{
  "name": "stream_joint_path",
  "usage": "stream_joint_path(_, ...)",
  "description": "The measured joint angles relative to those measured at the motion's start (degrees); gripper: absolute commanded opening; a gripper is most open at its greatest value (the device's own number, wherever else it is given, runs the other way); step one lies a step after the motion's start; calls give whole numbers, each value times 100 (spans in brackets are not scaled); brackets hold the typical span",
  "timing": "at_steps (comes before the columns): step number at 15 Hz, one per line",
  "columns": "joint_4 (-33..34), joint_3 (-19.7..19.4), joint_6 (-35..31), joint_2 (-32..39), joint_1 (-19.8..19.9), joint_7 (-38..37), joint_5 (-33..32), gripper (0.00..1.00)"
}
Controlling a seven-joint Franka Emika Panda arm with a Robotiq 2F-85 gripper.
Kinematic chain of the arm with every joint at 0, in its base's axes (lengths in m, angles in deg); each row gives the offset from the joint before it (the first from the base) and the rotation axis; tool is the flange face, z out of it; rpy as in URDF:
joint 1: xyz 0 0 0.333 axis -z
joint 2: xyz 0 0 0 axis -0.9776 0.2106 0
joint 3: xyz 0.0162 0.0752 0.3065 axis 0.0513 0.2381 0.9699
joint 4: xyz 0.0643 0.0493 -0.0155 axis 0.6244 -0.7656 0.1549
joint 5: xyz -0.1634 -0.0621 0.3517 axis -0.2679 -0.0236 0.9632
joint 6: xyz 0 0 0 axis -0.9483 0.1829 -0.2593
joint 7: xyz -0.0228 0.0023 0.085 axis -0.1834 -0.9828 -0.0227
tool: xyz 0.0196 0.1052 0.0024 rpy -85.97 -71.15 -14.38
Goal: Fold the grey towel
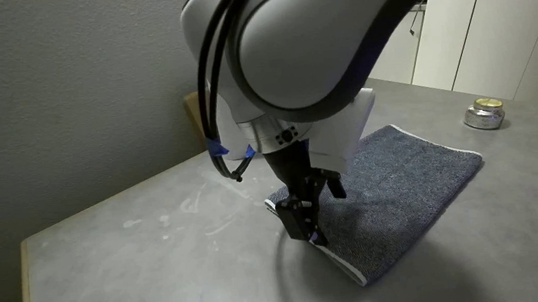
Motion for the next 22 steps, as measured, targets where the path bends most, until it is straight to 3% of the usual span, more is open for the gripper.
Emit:
stream_joint_path(4, 248, 0, -156, 241, 14, 716, -81, 100)
stream_joint_path(7, 442, 3, -131, 453, 52, 633, 206, 100)
stream_joint_path(14, 824, -187, 292, 604, -173, -1239, 537, 100)
stream_joint_path(22, 1100, -481, 646, 610, -480, -2246, 471, 100)
